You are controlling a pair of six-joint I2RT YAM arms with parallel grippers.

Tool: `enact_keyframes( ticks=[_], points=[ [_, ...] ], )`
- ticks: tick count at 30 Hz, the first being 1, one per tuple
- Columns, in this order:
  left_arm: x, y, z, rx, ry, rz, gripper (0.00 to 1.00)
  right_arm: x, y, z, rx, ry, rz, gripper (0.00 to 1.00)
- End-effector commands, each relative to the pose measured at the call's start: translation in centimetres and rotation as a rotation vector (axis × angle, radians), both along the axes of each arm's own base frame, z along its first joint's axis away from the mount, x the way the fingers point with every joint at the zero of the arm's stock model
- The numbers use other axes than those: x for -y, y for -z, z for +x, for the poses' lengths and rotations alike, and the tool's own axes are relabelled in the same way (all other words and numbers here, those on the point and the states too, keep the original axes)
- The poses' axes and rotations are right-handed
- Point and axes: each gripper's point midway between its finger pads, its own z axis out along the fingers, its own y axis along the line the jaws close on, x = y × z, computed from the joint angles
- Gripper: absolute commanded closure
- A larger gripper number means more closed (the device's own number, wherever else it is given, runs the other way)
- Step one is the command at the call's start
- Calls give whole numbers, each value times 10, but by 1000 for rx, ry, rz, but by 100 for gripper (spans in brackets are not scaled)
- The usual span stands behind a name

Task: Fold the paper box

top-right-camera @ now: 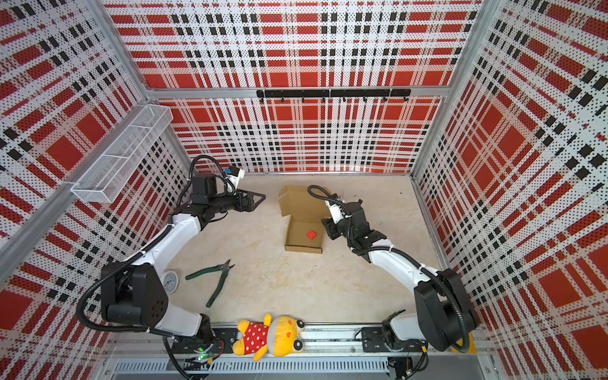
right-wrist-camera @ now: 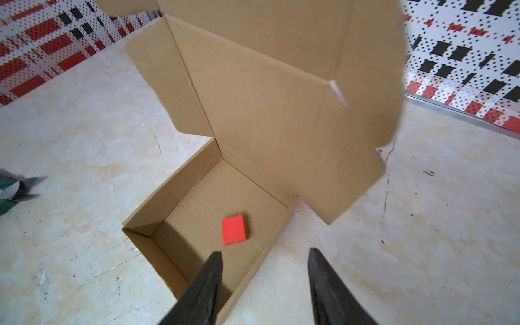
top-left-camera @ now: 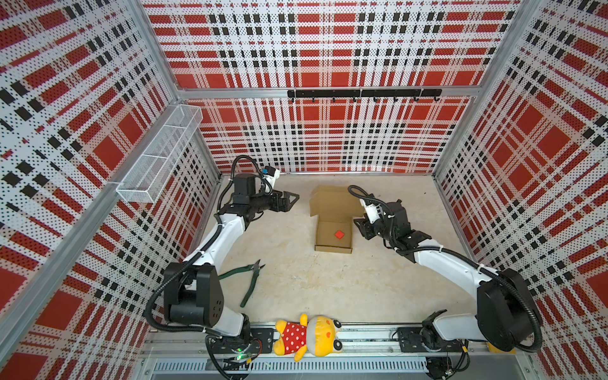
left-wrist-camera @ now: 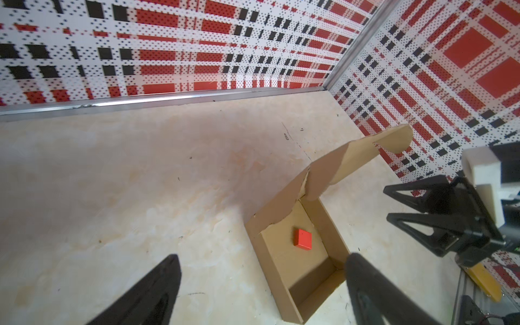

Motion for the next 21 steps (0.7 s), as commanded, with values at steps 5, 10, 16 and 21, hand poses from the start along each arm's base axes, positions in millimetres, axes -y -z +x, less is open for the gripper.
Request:
enact_keyframes(
  ticks=[5,10,16,21],
  points=[
    [35,-4,12,78,107,-47,11,48,-15,20,-49,50,146,50],
    [52,12,15,98,162,-46,13,52,-21,50,-55,19,158,50],
    [71,19,17,123,224,-31,14,58,-15,85,-75,-5,191,50],
    [78,27,27,82,229,-55,23,50,-8,100,-87,-52,211,51]
  ],
)
